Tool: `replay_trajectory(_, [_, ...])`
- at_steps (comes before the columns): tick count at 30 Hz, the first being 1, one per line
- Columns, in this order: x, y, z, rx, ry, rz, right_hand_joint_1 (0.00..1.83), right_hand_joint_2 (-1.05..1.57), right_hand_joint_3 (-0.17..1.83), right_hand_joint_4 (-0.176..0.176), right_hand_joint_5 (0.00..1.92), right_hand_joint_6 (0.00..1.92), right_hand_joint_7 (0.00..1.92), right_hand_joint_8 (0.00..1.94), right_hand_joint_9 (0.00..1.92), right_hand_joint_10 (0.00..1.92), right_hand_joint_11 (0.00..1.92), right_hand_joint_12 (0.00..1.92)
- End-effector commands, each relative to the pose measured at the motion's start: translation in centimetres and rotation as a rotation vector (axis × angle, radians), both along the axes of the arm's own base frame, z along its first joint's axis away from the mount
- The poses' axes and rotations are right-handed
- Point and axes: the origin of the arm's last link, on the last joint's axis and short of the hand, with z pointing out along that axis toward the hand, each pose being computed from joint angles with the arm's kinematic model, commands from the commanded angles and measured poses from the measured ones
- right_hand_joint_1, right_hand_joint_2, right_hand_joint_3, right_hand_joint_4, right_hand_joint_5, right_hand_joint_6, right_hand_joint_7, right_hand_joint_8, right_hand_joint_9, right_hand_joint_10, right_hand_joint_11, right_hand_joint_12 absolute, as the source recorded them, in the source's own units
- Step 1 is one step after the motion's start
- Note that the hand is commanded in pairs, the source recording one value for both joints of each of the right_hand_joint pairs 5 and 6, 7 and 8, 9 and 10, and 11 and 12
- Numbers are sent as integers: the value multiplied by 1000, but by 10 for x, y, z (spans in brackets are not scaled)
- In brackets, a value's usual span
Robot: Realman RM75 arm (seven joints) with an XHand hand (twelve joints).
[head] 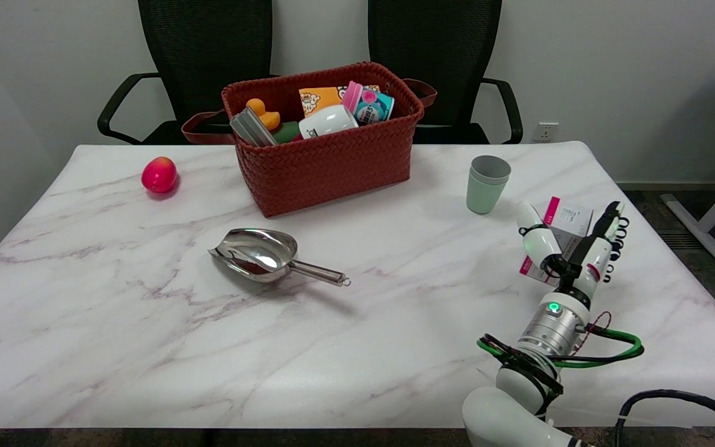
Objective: Pick up the white paper box.
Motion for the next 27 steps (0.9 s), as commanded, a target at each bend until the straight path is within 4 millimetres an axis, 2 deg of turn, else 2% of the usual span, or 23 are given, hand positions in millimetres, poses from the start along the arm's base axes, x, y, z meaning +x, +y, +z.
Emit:
replay_trajectory(1, [-3,-1,2,-21,-4,-66,837,807,-175,0,0,0,0,0,0,0,0,0])
replay_trajectory(19, [-11,-11,4,3,-51,-69,805,856,-163,0,0,0,0,0,0,0,26,26])
replay_trajectory(27, [-17,-14,7,19,-85,-7,795,877,-164,0,0,0,0,0,0,0,27,27])
